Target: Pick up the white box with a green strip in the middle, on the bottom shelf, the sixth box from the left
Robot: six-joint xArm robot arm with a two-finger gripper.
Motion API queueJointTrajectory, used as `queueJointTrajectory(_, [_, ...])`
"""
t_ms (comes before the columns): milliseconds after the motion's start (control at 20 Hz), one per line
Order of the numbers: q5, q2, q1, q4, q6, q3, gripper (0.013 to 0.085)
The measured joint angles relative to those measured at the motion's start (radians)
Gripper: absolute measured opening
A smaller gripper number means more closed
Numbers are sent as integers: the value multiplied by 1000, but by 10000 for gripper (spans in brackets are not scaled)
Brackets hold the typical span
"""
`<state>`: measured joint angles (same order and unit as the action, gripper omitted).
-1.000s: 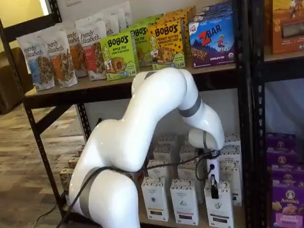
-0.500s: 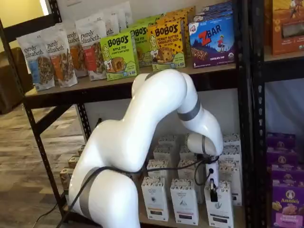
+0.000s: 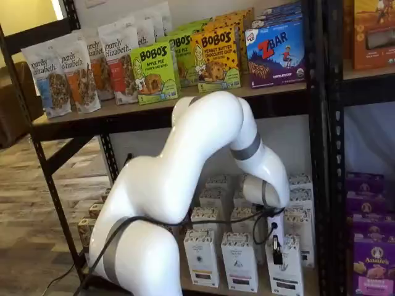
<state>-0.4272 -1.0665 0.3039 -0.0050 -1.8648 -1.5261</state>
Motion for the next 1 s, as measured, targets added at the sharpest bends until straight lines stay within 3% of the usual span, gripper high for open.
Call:
queueJointTrajectory(350, [-17, -11, 0, 6, -6, -18, 850])
queueJointTrajectory(450, [-38, -12, 1, 3, -3, -26, 770])
queueJointTrajectory(600, [-49, -9, 2, 17, -17, -27, 730])
queueJointTrajectory(700, [-60, -7, 3, 17, -17, -29, 650])
queueJointTrajectory(1000, [-53, 1, 3, 36, -34, -23, 650])
